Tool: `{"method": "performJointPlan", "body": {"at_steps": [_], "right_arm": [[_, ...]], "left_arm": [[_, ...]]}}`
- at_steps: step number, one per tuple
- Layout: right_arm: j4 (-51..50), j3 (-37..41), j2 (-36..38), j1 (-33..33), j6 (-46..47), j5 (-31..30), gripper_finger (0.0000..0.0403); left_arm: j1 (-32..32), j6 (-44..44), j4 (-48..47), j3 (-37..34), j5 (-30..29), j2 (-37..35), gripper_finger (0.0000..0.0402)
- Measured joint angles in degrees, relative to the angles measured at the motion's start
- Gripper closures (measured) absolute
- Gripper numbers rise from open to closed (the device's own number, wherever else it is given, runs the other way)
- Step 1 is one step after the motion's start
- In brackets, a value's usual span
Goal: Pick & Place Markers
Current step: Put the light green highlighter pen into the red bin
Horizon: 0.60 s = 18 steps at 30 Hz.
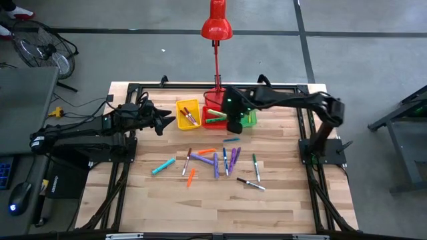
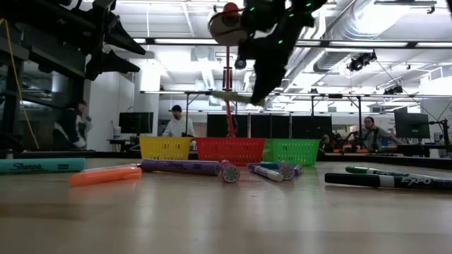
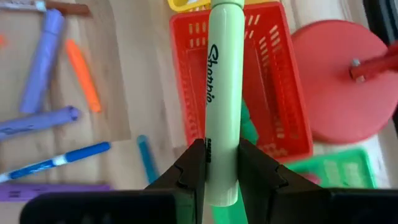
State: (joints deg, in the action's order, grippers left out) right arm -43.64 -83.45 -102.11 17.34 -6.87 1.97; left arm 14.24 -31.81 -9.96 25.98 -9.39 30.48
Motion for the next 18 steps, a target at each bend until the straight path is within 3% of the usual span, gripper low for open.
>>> {"method": "performJointPlan", "body": {"at_steps": [9,18], "right_arm": [[-7.2,-11.03,-11.54,3.66,-8.26,-0.04,0.0339],[-9.08,-12.34,-14.67,5.18,-14.46,-0.45,0.0338]], "left_arm": [[0.0,-0.35,0.0,0.0,0.81,0.0,0.017],[0.0,-1.51,-0.09,0.0,1.64,0.0,0.017]]}}
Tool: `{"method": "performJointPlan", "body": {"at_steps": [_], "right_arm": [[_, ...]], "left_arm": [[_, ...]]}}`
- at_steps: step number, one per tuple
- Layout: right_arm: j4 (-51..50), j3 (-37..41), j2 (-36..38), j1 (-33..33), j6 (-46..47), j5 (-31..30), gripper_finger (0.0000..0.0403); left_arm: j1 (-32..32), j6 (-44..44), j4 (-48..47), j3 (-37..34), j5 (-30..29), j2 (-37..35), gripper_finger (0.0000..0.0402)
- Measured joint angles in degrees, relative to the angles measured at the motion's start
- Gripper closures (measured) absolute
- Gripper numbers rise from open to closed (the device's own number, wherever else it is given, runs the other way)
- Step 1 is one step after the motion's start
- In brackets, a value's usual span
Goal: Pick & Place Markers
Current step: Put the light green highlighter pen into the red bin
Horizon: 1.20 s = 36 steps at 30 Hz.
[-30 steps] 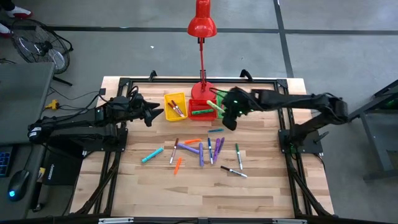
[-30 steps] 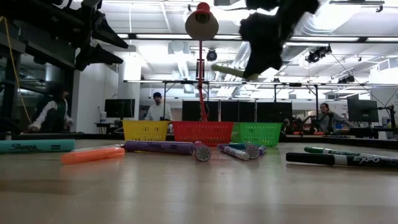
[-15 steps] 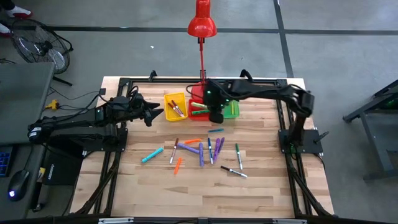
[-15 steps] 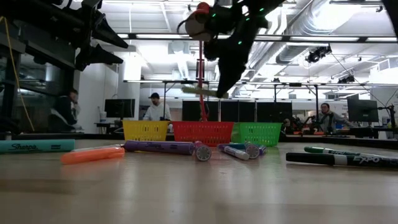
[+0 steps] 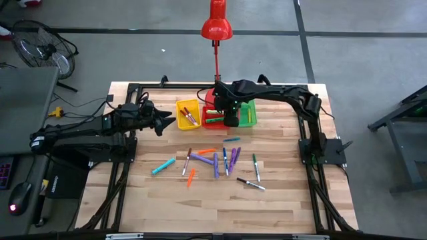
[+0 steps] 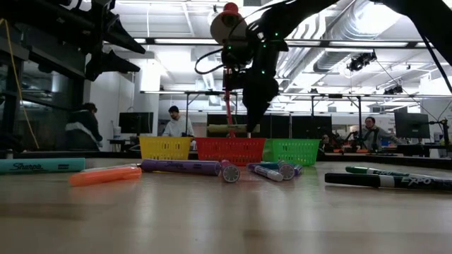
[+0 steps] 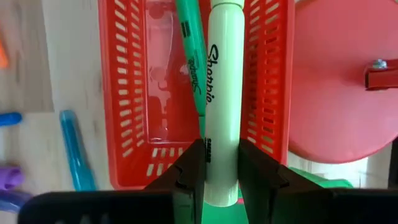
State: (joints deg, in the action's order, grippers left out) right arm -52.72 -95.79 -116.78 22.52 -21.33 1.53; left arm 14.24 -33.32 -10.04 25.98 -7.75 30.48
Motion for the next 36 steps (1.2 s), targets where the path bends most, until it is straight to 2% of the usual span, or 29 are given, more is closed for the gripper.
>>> {"method": "performJointPlan", "body": {"at_steps": [14,36], "right_arm": [[3.24,0.96,-0.67,-1.94,-0.17,3.51,0.0333],[3.37,1.03,-1.74,-2.99,2.81,1.89,0.0332]], "left_arm": [[0.0,-0.46,-0.07,0.0,0.02,0.02,0.017],[0.0,-1.49,-0.07,0.0,0.04,0.02,0.017]]}}
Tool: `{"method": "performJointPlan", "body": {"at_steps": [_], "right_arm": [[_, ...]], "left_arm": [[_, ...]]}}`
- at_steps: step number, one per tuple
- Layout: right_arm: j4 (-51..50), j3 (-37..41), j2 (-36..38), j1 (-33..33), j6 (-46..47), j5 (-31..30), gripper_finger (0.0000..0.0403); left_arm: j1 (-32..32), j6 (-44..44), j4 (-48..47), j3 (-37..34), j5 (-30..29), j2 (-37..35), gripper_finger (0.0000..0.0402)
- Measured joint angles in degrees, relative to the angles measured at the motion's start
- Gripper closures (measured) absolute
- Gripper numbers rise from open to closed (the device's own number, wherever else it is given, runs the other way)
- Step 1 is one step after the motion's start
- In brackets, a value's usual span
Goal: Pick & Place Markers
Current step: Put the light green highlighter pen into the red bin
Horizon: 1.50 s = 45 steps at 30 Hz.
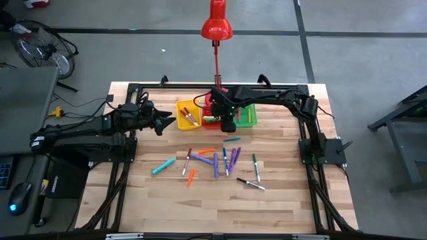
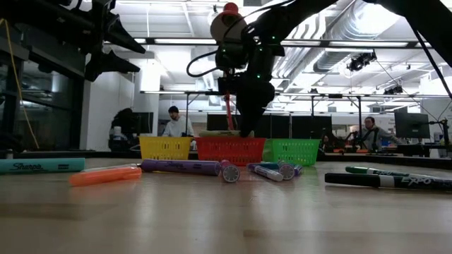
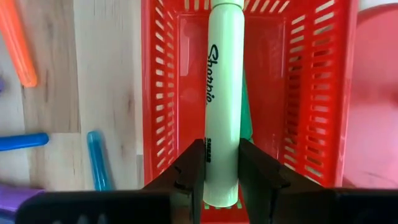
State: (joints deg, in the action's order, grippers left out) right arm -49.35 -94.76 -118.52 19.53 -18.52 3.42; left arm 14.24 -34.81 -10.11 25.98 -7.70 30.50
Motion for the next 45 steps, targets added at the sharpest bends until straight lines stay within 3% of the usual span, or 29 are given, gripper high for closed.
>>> {"method": "performJointPlan", "body": {"at_steps": [36,45], "right_arm": [[0.92,0.04,-1.16,0.07,-0.61,-1.36,0.0331],[1.87,0.04,-2.75,0.37,-0.92,-1.38,0.0293]], "left_arm": [[0.0,0.0,-0.33,0.0,0.0,0.0,0.017],[0.0,0.0,-0.33,0.0,0.0,0.0,0.017]]}}
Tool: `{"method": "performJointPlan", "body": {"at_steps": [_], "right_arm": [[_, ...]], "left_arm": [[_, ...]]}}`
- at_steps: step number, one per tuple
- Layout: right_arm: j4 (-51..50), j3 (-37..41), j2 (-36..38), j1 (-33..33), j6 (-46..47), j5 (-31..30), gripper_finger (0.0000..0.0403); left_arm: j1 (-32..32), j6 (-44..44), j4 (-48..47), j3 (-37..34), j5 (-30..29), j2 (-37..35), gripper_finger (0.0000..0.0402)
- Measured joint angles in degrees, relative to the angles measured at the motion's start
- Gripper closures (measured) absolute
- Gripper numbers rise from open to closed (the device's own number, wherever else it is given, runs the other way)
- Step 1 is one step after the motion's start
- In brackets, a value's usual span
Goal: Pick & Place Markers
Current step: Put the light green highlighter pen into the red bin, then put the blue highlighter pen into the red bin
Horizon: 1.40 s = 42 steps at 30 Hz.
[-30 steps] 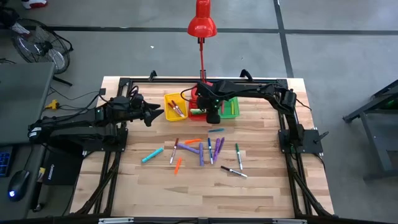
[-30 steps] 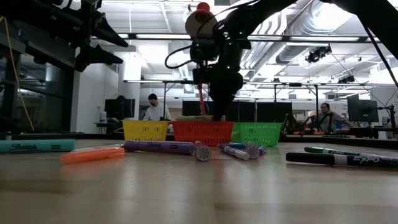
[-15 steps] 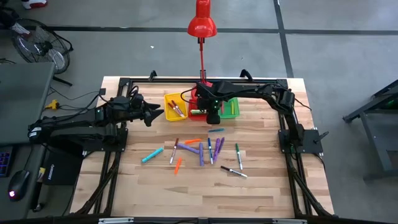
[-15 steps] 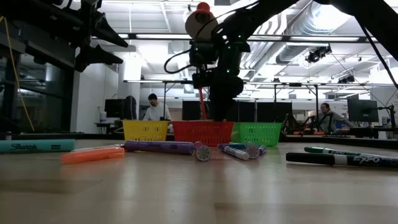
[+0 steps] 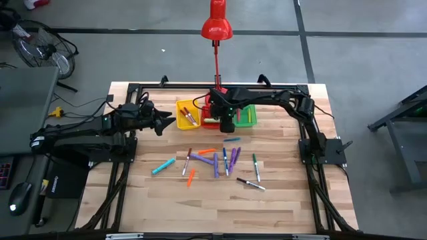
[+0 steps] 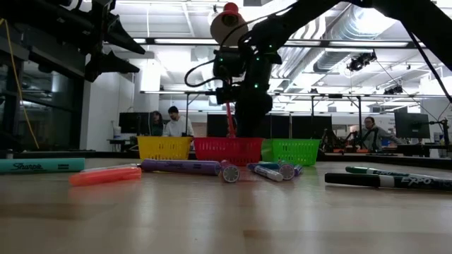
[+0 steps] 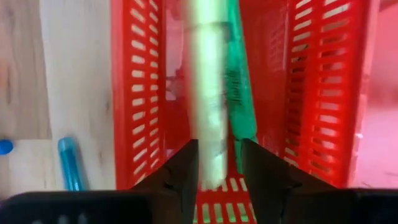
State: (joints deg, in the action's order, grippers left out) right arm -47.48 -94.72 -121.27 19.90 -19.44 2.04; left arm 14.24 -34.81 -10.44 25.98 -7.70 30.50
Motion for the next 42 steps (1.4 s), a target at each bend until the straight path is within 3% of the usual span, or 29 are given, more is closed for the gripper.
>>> {"method": "performJointPlan", "body": {"at_steps": [9,16,26,37,42], "right_arm": [[-0.37,0.0,0.25,0.39,-0.09,1.37,0.0269],[-0.22,0.0,4.81,0.44,-1.62,1.42,0.0263],[-2.53,-0.04,15.98,1.91,0.81,5.78,0.0262],[-10.14,-0.07,28.22,4.89,-1.91,6.12,0.0263],[-10.03,4.35,33.28,7.92,-3.22,9.2,0.0263]], "left_arm": [[0.0,-0.2,0.02,0.0,-0.01,0.0,0.017],[0.0,-0.41,0.02,0.0,0.0,0.0,0.017],[0.0,-1.73,0.0,0.0,2.92,0.0,0.017],[0.0,-3.61,-0.25,0.0,7.84,4.1,0.017],[-0.02,-4.28,-6.92,1.64,11.1,7.3,0.017]]}}
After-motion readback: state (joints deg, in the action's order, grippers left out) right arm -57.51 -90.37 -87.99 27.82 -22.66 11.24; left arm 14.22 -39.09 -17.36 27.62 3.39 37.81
